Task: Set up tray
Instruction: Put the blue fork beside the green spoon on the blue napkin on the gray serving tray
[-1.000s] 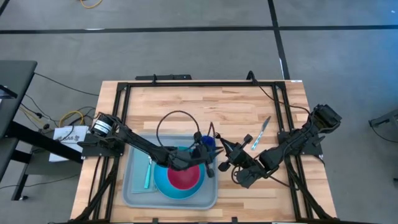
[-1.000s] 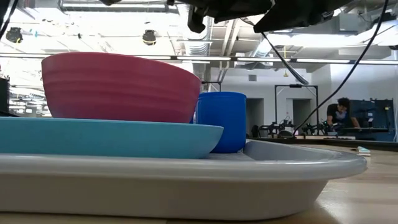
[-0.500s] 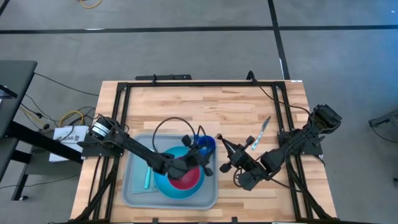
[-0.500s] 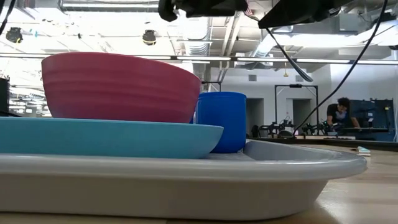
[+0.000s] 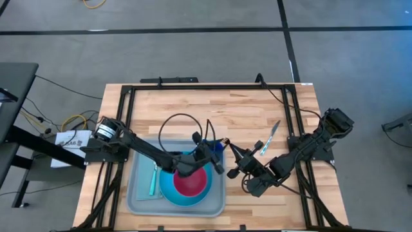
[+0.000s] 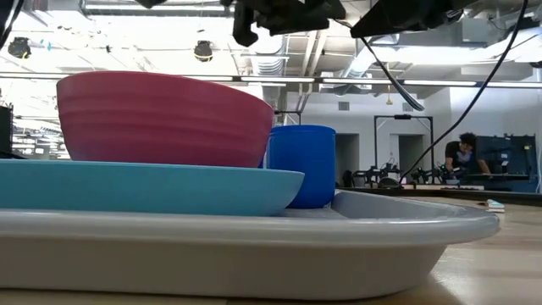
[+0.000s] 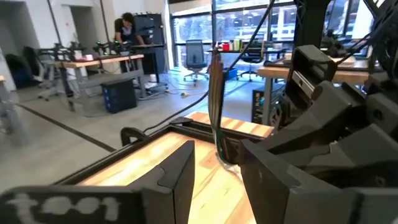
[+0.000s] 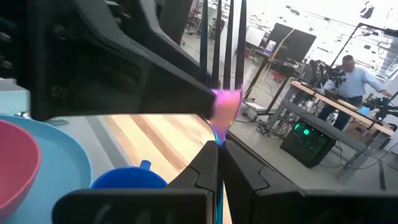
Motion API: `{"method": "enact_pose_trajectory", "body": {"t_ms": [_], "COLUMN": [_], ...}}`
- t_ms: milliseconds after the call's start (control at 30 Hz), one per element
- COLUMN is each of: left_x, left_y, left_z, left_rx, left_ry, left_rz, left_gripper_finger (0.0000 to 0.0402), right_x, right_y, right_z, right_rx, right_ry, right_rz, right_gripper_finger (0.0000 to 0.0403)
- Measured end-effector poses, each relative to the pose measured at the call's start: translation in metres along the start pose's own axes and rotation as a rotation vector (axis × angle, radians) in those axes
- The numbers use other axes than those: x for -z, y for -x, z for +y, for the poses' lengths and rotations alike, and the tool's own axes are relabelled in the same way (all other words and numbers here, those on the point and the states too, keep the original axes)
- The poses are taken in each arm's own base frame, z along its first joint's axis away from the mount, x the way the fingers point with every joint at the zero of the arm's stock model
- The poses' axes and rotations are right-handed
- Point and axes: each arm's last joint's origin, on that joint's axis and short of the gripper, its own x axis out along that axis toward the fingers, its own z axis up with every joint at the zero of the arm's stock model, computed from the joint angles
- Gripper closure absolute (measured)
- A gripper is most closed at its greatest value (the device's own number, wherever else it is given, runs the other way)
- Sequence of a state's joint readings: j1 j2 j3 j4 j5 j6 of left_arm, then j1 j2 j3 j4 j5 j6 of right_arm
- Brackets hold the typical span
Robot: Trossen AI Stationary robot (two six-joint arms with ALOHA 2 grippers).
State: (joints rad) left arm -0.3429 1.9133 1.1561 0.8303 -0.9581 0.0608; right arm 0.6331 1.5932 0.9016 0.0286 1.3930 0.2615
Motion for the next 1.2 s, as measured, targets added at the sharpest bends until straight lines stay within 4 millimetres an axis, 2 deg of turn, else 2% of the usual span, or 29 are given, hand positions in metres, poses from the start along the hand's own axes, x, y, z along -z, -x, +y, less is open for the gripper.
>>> {"method": "enact_pose_trajectory", "body": {"t_ms": [200, 433, 533, 700, 1033, 1200], "left_x": [-0.0006, -0.0051, -0.005, -0.0051, -0.0047, -0.0087], "left_y": [-0.0105, -0.0111, -0.0111, -0.0111, -0.0112, -0.0083], "left_z": [0.0062, 0.0066, 0.0068, 0.0066, 0.007, 0.0088], "left_rx": [0.053, 0.068, 0.061, 0.067, 0.049, -0.028], "left_ry": [0.031, 0.008, -0.002, -0.028, -0.049, -0.15], "left_rz": [-0.011, -0.047, -0.046, -0.048, -0.043, -0.038], "left_gripper_finger": [0.0285, 0.0291, 0.032, 0.0392, 0.04, 0.0401], "right_x": [-0.0005, -0.0007, -0.0007, -0.0006, -0.0003, -0.001], "right_y": [-0.0001, -0.0001, -0.0001, -0.0003, -0.0043, 0.0038], "right_z": [0.0001, 0.0002, 0.0003, 0.0004, 0.0012, 0.0027], "right_rx": [0.0, -0.003, -0.004, -0.008, -0.063, -0.094], "right_ry": [-0.007, -0.01, -0.01, -0.01, -0.008, 0.04], "right_rz": [-0.001, -0.001, -0.001, 0.001, 0.023, 0.013], "right_gripper_finger": [0.0394, 0.0394, 0.0394, 0.0382, 0.0335, 0.0327]}}
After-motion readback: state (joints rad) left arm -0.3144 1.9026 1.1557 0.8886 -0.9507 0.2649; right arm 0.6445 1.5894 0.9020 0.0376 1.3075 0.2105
